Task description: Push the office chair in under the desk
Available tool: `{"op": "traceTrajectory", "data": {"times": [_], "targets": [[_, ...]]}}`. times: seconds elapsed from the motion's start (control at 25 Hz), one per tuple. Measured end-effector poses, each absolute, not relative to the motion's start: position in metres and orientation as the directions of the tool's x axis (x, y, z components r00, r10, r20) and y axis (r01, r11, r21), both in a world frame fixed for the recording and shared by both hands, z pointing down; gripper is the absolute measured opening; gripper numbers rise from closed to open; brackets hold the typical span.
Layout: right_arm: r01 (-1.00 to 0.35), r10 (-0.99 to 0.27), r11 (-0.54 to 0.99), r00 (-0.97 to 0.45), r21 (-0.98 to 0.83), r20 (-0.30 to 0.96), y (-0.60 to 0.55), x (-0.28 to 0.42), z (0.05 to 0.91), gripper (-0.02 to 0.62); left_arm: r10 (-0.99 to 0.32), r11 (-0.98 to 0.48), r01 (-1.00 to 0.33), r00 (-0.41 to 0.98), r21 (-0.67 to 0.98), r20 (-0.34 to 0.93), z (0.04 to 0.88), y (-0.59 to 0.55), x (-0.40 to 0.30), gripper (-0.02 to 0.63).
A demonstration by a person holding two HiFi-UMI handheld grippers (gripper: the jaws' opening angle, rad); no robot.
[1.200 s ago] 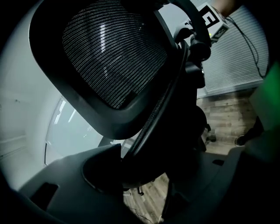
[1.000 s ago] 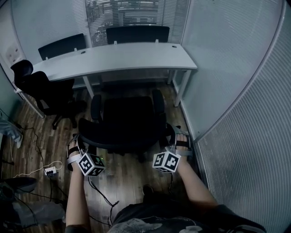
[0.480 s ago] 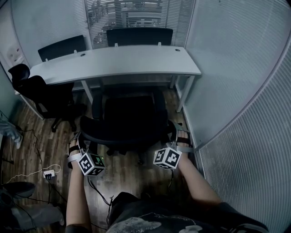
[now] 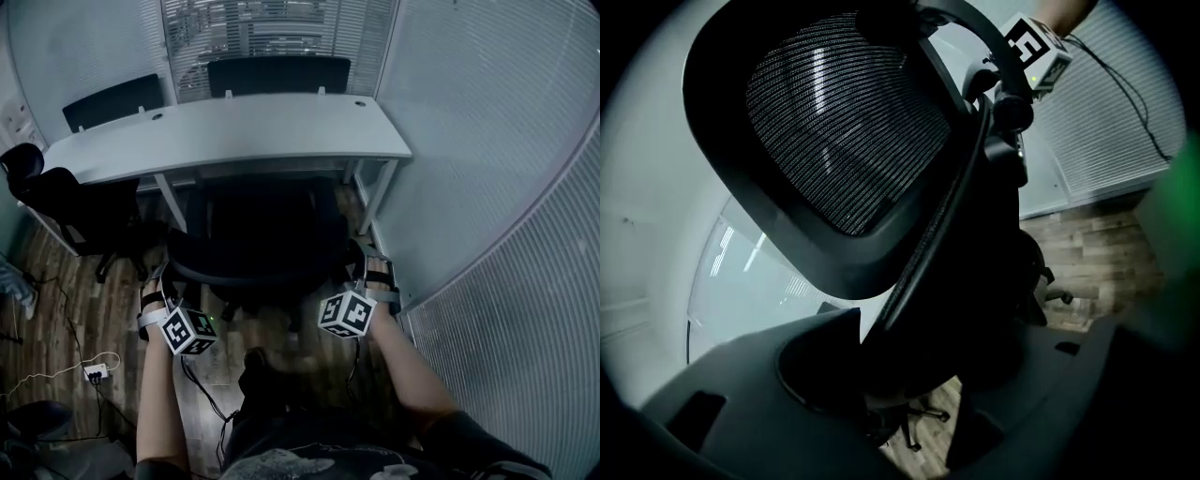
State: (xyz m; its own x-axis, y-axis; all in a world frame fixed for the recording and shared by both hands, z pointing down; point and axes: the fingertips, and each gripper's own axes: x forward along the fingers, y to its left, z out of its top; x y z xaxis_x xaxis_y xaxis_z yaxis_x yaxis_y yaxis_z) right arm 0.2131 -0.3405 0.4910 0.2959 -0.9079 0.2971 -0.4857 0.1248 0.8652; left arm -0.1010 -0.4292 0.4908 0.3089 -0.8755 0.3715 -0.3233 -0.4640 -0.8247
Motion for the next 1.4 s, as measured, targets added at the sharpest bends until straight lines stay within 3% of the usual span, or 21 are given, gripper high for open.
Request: {"op": "traceTrajectory", "data": {"times": [0.68, 1.4], "targets": [[-0.482, -0.864, 0.108, 0.387, 0.869, 0.322, -0.461, 0.247, 0.501, 0.281, -0.841, -0.509, -0.287, 0.365, -0.811, 0.399, 0.502, -0.568, -0.064, 0.276], [-0.461, -0.825, 0.091, 0.462, 0.883, 0.326, -0.579, 0.283, 0.497, 0.279, -0.825, -0.496, -0.270, 0.445, -0.826, 0.350, 0.494, -0.677, -0.032, 0.273]]}}
